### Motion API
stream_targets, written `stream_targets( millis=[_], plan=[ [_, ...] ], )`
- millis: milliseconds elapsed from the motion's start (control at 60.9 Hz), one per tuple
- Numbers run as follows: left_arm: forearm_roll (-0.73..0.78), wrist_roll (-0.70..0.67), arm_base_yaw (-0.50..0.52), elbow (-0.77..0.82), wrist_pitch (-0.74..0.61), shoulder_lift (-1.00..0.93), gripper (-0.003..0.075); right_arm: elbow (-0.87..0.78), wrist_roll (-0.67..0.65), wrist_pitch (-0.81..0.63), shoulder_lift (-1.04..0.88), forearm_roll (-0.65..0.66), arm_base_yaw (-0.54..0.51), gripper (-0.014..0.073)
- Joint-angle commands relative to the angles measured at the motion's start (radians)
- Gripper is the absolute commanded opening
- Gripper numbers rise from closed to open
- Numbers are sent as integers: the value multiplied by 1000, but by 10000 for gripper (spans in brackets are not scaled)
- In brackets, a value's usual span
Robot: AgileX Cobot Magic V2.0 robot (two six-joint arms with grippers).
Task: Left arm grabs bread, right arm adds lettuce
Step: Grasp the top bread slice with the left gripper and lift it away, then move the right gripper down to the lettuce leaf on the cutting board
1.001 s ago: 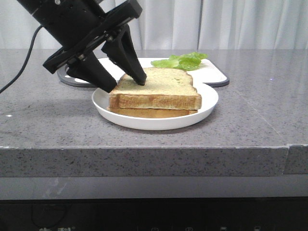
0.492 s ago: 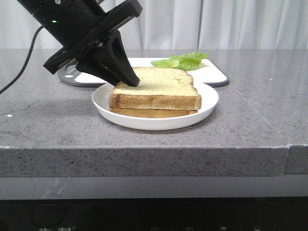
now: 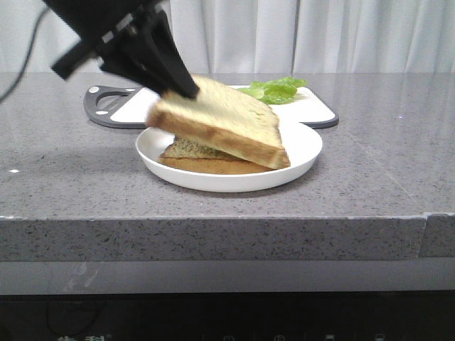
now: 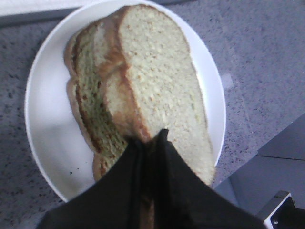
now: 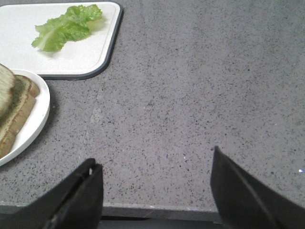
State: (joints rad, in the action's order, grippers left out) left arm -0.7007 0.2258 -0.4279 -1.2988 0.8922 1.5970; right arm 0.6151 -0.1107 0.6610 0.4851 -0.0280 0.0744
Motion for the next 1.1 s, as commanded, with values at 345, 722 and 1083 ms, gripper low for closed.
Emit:
stream_targets(
  millis=[345, 722, 1083],
  plan=[
    [93, 1, 207, 134, -9, -466, -20, 66, 4, -121, 134, -98, -4, 500],
    [219, 1, 282, 342, -21, -787, -20, 330, 215, -77, 563, -398, -4, 469],
    [219, 1, 282, 371, -15, -826, -20, 677, 406, -28, 993, -678, -4, 449]
  ],
)
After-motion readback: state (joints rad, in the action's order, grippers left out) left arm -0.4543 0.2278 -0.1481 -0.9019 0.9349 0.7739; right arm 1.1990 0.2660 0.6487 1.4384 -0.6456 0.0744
